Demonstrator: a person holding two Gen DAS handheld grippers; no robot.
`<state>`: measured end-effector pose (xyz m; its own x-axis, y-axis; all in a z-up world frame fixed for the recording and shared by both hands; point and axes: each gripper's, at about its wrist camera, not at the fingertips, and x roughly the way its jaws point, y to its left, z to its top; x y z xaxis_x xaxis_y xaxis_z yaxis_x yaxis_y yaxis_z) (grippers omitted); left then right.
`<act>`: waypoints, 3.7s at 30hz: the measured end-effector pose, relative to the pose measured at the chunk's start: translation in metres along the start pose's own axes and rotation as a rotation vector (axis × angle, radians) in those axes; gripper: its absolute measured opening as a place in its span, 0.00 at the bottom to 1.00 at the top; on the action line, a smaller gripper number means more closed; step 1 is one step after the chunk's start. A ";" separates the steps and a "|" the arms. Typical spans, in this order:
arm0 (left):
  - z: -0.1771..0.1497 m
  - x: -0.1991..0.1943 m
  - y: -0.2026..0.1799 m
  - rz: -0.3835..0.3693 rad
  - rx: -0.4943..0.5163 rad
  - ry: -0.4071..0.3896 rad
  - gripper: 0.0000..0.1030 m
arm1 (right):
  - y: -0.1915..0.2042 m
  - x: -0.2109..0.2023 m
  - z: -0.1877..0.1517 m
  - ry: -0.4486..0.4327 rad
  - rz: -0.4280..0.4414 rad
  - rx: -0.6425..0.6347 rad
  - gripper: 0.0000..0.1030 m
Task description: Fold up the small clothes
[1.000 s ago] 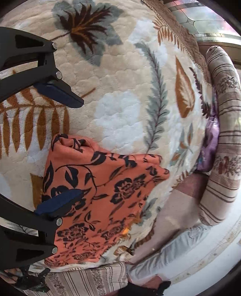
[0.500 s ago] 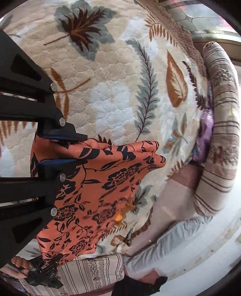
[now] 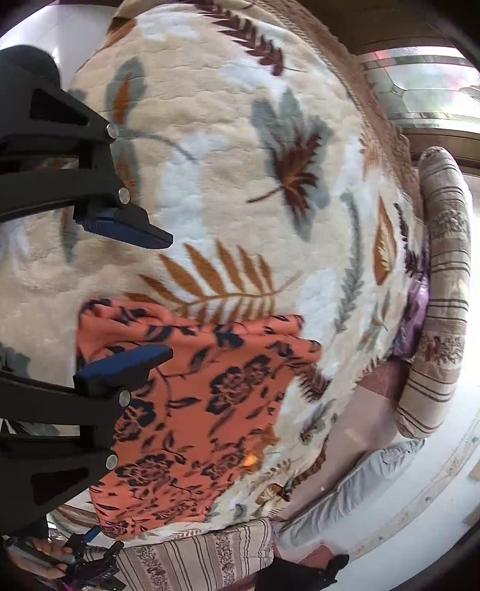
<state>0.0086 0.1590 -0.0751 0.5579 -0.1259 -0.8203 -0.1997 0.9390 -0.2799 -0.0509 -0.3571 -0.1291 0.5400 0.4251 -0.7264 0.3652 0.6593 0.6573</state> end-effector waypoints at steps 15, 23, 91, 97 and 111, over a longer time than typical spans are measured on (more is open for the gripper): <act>0.096 0.107 -0.060 0.018 0.116 0.062 0.44 | 0.083 0.085 0.100 -0.021 -0.136 -0.351 0.73; 0.100 0.108 -0.069 0.063 0.179 0.031 0.02 | 0.106 0.130 0.110 0.022 -0.219 -0.460 0.24; -0.033 0.027 0.014 -0.115 -0.050 0.096 0.08 | 0.103 0.045 -0.044 -0.071 0.005 -0.412 0.78; -0.018 -0.012 -0.016 -0.098 0.076 -0.013 0.20 | 0.147 0.044 -0.042 -0.016 0.090 -0.505 0.78; 0.015 0.064 -0.059 0.082 0.175 0.032 0.64 | 0.115 0.118 0.061 0.225 0.226 -0.051 0.79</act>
<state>0.0680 0.1004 -0.1034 0.5189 -0.0539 -0.8532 -0.0987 0.9876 -0.1224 0.1010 -0.2690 -0.1269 0.4198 0.6870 -0.5931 0.2140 0.5601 0.8003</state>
